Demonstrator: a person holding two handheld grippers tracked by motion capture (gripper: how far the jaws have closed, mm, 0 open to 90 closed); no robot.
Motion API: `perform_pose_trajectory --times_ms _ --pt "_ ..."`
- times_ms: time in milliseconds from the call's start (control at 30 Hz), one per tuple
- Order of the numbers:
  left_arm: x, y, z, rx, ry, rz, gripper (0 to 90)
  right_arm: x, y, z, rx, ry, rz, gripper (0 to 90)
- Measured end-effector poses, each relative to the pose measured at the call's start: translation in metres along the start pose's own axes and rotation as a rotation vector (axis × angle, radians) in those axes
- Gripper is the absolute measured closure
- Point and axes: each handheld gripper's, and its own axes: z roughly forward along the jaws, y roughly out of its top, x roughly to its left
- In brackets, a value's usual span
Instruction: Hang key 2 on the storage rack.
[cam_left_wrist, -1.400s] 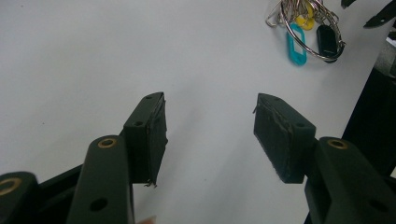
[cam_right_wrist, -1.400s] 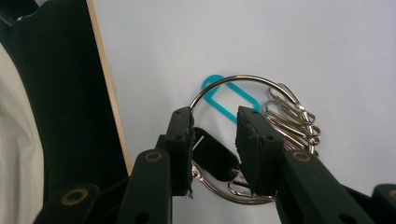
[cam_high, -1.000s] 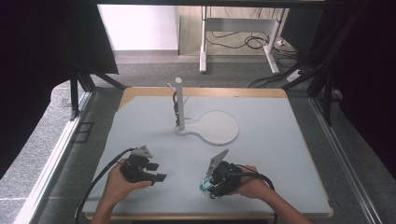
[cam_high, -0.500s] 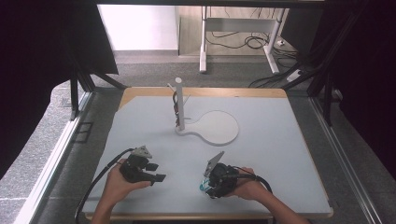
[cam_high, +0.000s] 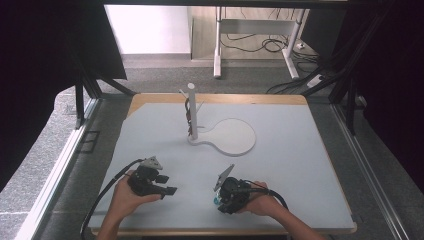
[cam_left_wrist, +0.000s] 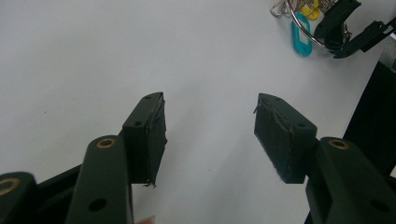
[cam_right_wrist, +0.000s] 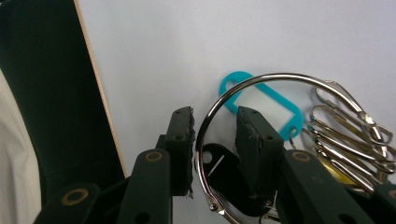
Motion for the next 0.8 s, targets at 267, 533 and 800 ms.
perform_pose_trajectory --times_ms 267,533,800 --pt "0.0032 -0.0026 -0.0015 -0.008 0.001 -0.016 43.8 -0.0011 0.0005 0.0013 0.002 0.005 0.018 70.3" --pt "0.0037 -0.0031 -0.0009 -0.004 -0.001 -0.015 43.7 -0.0011 0.0018 0.0023 0.005 0.024 0.031 72.7" --pt "0.0039 -0.0035 -0.0004 -0.003 -0.003 -0.018 43.6 -0.0035 0.0031 0.0034 0.005 0.028 0.052 78.6"
